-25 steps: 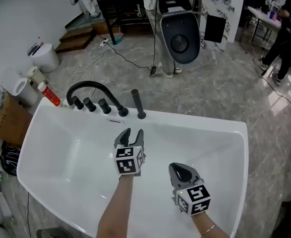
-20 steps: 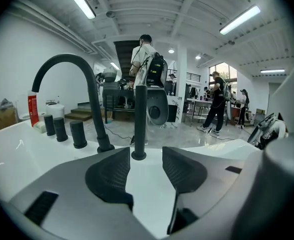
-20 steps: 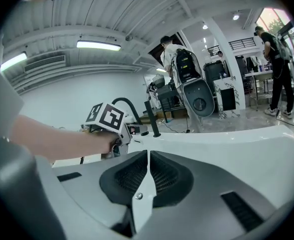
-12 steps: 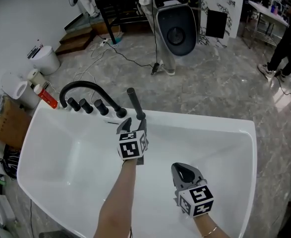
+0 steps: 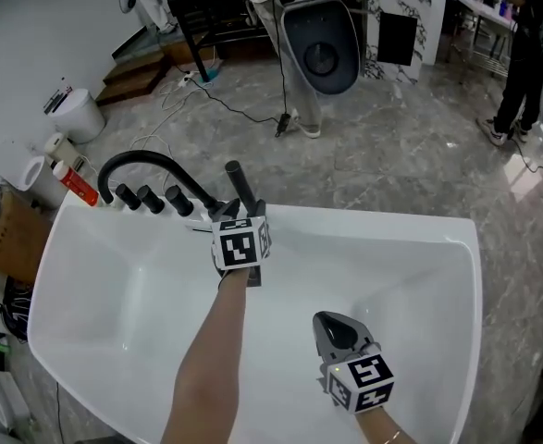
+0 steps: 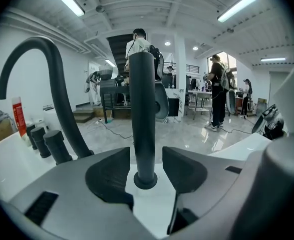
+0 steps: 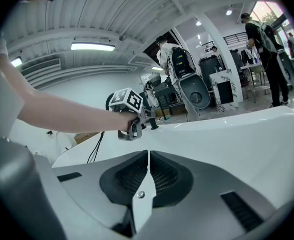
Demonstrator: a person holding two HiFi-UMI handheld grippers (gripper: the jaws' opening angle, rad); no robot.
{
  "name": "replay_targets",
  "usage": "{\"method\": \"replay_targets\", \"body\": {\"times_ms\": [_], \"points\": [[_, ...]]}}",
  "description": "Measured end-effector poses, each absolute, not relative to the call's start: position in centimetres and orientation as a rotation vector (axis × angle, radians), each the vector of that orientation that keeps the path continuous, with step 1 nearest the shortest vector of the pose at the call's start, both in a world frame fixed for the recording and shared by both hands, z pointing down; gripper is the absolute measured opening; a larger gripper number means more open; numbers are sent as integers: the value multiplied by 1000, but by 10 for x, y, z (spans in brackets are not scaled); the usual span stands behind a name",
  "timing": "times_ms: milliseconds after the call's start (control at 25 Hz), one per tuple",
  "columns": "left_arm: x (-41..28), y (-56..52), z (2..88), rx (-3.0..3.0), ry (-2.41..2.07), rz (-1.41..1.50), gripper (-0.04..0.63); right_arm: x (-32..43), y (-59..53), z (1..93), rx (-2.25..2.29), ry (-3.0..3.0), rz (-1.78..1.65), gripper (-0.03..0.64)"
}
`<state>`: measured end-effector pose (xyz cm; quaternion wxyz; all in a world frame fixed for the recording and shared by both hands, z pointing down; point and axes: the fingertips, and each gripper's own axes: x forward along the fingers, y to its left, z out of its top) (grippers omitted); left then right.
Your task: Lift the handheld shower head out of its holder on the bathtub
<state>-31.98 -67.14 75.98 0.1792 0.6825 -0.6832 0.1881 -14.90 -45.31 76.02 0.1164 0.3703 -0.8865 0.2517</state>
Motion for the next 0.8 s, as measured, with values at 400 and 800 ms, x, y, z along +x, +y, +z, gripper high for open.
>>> {"method": "replay_targets", "body": {"times_ms": [400,800], "points": [[-316,-668,759,1908,-1940,553,132,-146,-447,749,1082,-2592,729,17],[-301,-635,694,2042,-1966,601,132,-143,-440,696,1113,-2613,708,15]]}}
